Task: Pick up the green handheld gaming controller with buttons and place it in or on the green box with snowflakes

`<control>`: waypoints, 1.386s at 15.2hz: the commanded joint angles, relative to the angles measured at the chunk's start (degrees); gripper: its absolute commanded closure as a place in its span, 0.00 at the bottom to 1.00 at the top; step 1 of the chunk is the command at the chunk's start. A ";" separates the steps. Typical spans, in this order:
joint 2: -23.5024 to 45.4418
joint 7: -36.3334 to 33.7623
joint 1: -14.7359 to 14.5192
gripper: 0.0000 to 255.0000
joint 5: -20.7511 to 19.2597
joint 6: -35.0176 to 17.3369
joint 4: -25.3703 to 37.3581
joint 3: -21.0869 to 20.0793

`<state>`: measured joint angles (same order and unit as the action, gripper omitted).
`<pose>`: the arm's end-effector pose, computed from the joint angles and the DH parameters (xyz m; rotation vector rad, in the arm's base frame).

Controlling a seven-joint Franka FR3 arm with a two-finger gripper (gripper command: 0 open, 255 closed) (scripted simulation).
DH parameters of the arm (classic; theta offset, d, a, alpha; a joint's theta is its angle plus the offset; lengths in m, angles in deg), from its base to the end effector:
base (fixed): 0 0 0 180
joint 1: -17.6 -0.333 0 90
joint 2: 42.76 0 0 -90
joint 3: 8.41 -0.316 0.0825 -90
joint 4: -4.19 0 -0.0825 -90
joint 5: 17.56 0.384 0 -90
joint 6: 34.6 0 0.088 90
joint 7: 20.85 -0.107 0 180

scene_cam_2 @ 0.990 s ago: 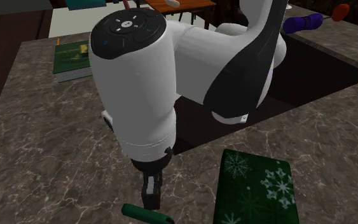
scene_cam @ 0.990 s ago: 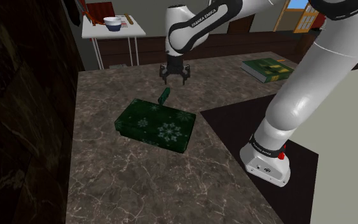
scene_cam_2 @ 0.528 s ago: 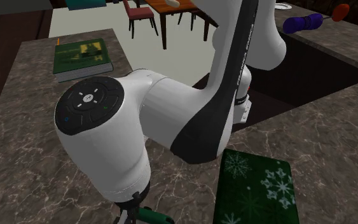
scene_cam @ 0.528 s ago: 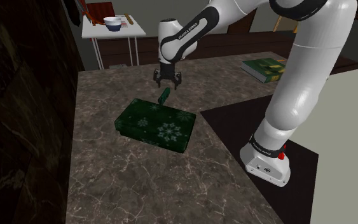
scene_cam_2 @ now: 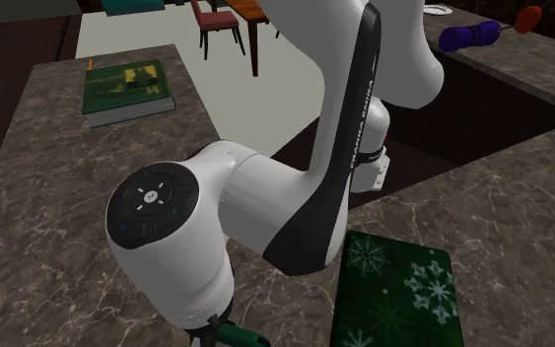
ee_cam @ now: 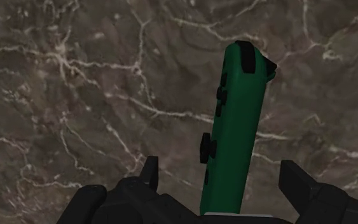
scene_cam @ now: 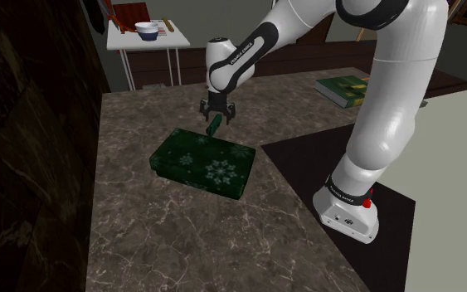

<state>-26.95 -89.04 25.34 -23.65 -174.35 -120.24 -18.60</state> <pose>0.5614 0.0233 0.2668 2.6850 -1.5960 0.0151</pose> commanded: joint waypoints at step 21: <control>-2.59 0.64 0.23 1.00 0.89 3.06 0.57 -0.35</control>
<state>-29.11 -88.50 25.55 -22.92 -172.01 -119.98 -18.88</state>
